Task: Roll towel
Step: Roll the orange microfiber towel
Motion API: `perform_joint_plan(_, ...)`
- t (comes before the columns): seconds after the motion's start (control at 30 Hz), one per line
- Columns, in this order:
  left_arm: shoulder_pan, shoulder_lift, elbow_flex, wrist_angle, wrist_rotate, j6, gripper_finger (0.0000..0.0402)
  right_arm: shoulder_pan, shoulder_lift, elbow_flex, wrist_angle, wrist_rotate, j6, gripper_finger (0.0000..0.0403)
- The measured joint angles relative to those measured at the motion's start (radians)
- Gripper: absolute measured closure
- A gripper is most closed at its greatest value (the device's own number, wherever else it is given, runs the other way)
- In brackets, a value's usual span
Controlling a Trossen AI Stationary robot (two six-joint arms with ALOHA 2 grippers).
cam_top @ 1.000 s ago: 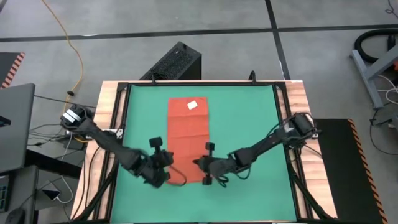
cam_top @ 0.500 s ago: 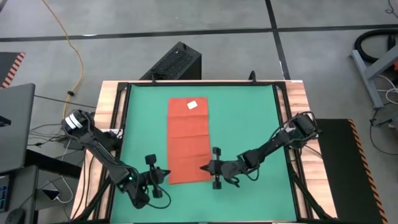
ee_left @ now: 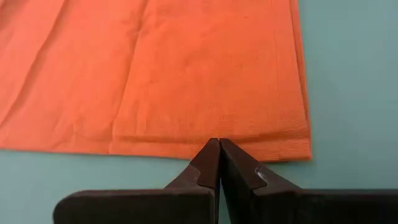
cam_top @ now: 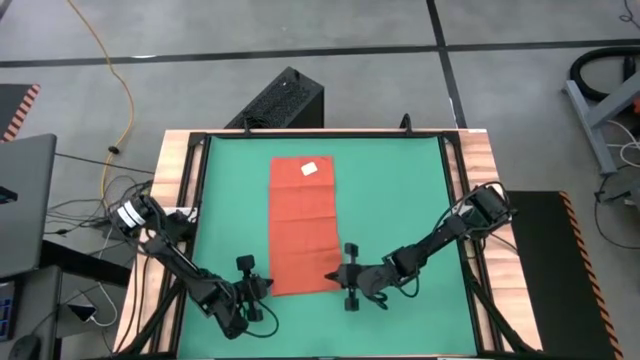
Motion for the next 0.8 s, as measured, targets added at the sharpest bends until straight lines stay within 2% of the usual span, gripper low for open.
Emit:
perform_joint_plan(0.2, -0.018, 0.008, 0.002, -0.042, 0.034, -0.109, 0.0401, 0.018, 0.001, 0.0, -0.112, 0.001, 0.043, 0.0389)
perform_joint_plan(0.4, -0.026, 0.004, 0.002, -0.08, 0.046, -0.155, 0.0401, 0.067, 0.001, 0.0, -0.117, -0.001, -0.161, 0.0368)
perform_joint_plan(0.53, -0.024, 0.004, 0.002, -0.08, 0.04, -0.155, 0.0401, 0.072, 0.001, 0.0, -0.08, -0.034, -0.25, 0.0319)
perform_joint_plan(0.8, -0.023, 0.006, 0.002, -0.08, 0.033, -0.156, 0.0401, 0.057, 0.0, 0.0, -0.074, -0.061, -0.326, 0.017)
